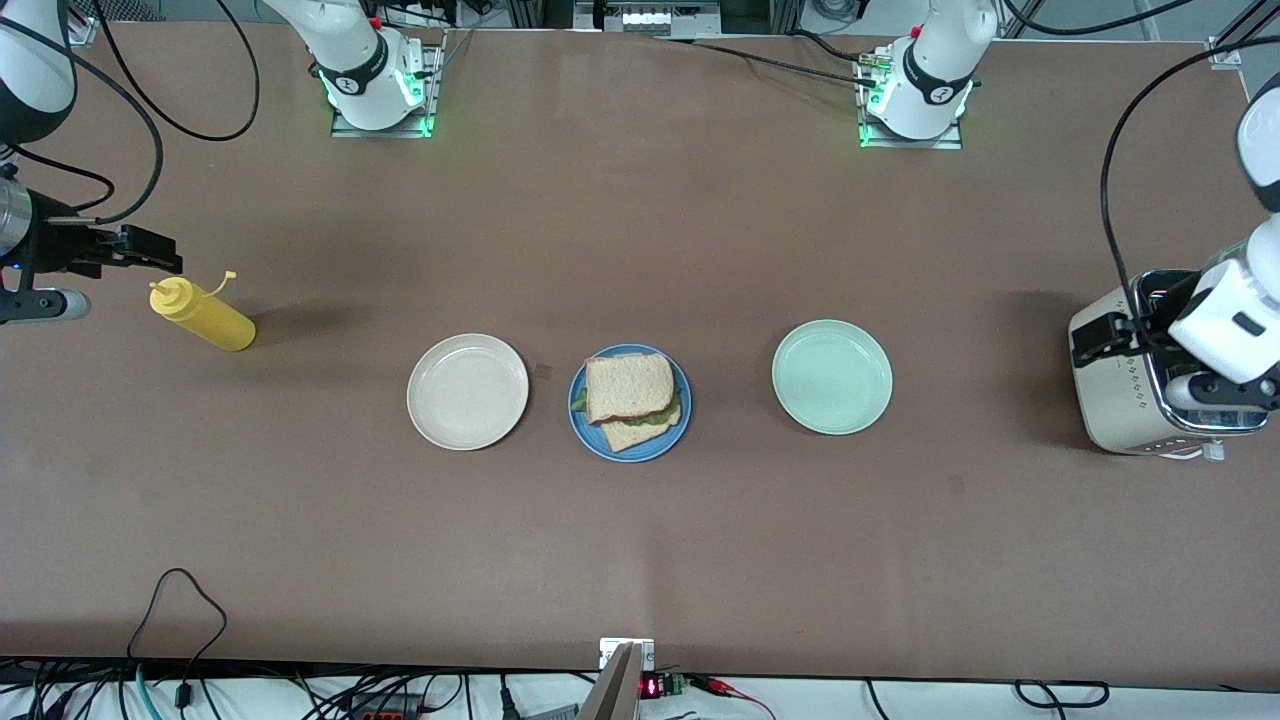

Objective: Make sandwich in blue plate with both arms

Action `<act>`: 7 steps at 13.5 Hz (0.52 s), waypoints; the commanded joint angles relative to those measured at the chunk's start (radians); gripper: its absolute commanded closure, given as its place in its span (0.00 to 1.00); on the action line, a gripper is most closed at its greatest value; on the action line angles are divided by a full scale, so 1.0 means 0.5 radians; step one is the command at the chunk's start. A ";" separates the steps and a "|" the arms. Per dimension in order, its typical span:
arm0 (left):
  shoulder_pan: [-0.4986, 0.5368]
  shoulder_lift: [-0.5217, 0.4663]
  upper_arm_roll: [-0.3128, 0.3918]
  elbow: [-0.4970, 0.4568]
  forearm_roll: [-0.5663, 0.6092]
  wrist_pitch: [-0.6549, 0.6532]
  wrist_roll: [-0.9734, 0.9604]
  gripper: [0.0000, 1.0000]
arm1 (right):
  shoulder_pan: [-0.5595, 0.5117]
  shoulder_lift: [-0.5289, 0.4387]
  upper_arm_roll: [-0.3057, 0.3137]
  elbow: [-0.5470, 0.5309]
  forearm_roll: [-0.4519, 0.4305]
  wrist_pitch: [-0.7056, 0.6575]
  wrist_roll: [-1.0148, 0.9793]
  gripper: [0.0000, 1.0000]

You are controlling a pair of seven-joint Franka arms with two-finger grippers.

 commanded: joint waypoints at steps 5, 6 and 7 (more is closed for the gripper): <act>0.006 -0.300 -0.003 -0.286 -0.100 -0.153 0.010 0.00 | 0.007 -0.032 0.045 0.012 0.027 -0.025 0.091 0.00; 0.005 -0.376 -0.009 -0.396 -0.100 -0.092 -0.011 0.00 | 0.004 -0.041 0.048 0.012 0.027 -0.028 0.091 0.00; 0.005 -0.508 -0.009 -0.576 -0.097 0.027 -0.027 0.00 | 0.007 -0.047 0.048 0.015 0.027 -0.037 0.094 0.00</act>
